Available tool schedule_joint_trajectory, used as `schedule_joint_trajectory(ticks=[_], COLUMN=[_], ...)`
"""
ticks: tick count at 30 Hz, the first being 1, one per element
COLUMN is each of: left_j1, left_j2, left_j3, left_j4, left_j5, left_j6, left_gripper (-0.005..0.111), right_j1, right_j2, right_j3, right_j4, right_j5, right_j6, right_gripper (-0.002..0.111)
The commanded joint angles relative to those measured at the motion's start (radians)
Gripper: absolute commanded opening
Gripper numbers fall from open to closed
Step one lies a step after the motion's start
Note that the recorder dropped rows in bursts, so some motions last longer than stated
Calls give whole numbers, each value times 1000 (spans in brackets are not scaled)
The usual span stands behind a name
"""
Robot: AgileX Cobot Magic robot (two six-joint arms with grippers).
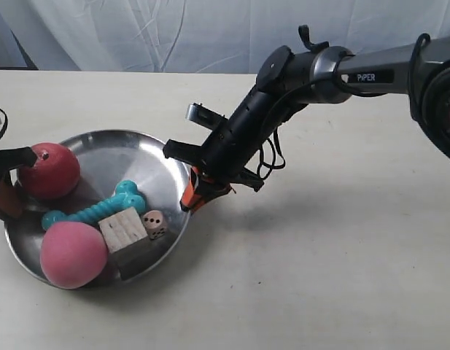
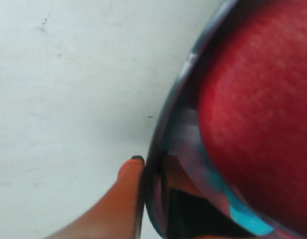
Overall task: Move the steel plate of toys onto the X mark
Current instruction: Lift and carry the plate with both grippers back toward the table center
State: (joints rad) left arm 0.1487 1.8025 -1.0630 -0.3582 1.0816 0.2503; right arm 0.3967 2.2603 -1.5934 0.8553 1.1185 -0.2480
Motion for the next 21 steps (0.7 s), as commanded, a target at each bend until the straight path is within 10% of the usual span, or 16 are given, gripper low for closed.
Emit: schedule_joint_trajectory(ticks=[1,21], left_j1=[-12,-152], left_j2=[27,306], left_j3=[-56,-368], left_j4=[-142,-162], left_j5=[39,-42], left_j6=[-7,-30], left_gripper=[0,0], right_j1=[-14,-139], right_j2=[1,142], right_j3=[-74,-201], right_j4=[126,192], right_j5=[66,69], right_j6=[-7,68], right_gripper=[-1,-1])
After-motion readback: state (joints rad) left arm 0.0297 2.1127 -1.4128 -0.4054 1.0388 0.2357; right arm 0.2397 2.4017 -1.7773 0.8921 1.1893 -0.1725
